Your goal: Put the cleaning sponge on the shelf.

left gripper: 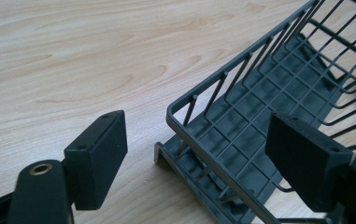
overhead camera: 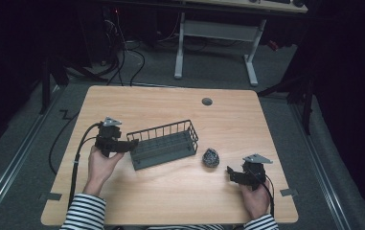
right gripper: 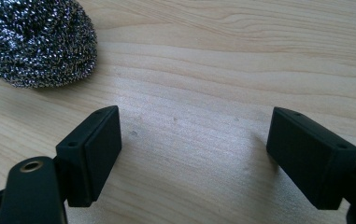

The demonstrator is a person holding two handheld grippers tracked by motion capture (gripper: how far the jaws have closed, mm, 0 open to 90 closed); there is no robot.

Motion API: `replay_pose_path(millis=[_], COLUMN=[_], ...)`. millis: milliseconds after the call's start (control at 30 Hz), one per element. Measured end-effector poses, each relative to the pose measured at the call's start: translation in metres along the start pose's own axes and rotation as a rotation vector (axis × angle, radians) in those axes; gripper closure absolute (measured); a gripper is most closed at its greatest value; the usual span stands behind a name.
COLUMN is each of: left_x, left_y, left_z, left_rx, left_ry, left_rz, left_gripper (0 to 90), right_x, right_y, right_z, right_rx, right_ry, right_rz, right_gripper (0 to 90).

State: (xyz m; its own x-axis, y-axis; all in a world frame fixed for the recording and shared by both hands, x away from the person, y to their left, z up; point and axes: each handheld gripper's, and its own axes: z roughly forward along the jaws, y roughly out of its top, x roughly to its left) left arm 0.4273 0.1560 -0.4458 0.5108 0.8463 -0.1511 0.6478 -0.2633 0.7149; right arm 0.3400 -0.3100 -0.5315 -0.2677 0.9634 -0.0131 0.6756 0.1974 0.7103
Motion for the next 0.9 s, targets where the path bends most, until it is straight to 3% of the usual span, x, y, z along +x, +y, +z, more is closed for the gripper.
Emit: replay_pose_path(millis=[900], left_x=[0.006], left_y=[0.001], left_z=[0.015], left_rx=[-0.008], left_ry=[-0.01], left_rz=[-0.017], left_gripper=[58.6], right_x=[0.0], right_y=[0.0], right_z=[0.0], right_rx=[0.0], right_ry=[0.002], right_rz=[-0.002], right_gripper=[18.8])
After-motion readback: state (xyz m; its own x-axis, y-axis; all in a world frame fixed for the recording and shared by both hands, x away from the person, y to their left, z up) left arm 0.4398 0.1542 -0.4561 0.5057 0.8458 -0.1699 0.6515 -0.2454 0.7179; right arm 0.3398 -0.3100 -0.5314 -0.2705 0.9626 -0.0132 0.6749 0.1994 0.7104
